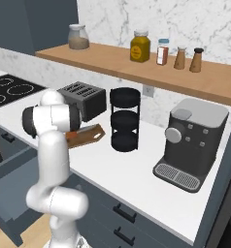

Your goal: Pick up the knife from the drawer and place it on the cutting board. Then place the meat from the plate to the cutting board.

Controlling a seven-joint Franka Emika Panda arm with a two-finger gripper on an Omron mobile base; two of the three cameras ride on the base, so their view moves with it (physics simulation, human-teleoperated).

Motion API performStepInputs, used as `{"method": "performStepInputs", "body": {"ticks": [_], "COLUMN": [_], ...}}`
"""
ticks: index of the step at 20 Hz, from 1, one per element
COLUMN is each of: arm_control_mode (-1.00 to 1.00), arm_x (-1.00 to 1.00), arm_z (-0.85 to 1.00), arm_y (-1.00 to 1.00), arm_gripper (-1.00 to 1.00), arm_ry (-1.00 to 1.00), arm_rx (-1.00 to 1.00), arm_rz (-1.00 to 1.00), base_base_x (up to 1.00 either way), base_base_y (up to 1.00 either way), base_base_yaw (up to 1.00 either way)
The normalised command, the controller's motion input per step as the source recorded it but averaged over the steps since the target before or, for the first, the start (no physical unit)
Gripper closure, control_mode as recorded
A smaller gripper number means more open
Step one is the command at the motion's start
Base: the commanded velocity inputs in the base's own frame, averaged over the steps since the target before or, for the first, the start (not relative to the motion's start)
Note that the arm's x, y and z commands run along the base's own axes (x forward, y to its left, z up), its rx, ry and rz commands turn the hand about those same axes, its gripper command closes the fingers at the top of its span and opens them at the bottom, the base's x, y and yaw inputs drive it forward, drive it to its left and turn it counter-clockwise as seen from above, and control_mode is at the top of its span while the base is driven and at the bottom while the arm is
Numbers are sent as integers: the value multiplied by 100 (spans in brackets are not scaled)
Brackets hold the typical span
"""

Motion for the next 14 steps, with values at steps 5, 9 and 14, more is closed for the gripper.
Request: {"method": "performStepInputs", "body": {"ticks": [5, 9, 14], "arm_control_mode": [-100, -100, -100], "arm_x": [-15, -22, -3], "arm_z": [28, 69, 56], "arm_y": [0, 28, 50], "arm_gripper": [-100, -100, -100], "arm_ry": [-3, -10, -10], "arm_rx": [0, 0, -5], "arm_rz": [-3, 13, 55], "base_base_x": [0, 0, 0], "base_base_y": [0, 0, 0], "base_base_yaw": [0, 0, 0]}}
